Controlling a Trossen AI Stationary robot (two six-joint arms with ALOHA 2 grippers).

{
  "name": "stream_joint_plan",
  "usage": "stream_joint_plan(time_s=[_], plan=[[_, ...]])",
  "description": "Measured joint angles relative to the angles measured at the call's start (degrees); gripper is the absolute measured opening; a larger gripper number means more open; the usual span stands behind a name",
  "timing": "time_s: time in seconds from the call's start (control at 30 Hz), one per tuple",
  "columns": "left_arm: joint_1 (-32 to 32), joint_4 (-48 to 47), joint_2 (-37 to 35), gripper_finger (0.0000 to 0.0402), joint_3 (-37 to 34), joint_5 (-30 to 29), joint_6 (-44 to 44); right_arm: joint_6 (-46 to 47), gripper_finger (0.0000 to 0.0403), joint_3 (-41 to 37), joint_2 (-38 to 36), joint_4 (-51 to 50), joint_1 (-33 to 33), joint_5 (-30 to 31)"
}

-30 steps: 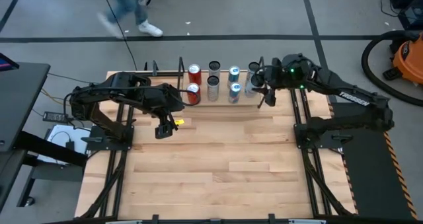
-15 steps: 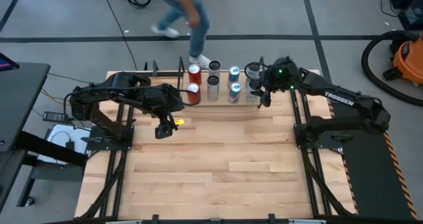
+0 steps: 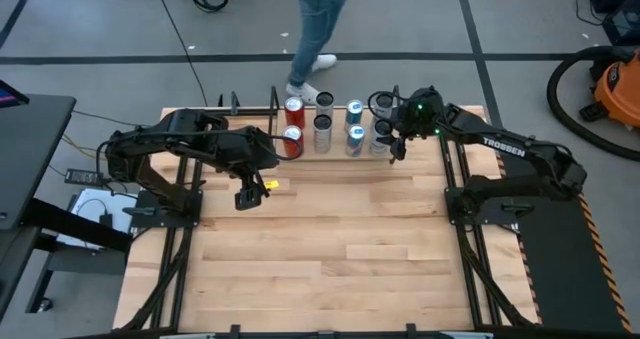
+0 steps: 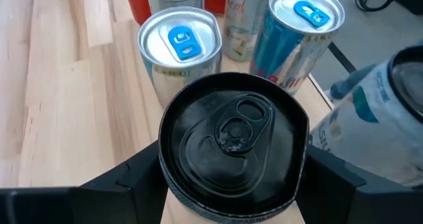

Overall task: Place canned beverage on shelf
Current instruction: Put the white blue soda can aligned with the other white blue soda can on the shelf

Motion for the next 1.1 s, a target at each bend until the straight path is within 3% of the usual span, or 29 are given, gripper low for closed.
stream_joint_plan(time_s=[0.53, 1.1], plan=[[0.01, 0.02, 0.00, 0.0316, 0.00, -0.02, 0.26, -0.04, 0.0277, -0.14, -0.58, -0.43, -0.86, 1.30], [0.01, 0.04, -0.02, 0.0316, 0.02, 0.00, -0.13, -0.85, 0.0322, -0.18, -0.61, -0.16, -0.90, 1.48]])
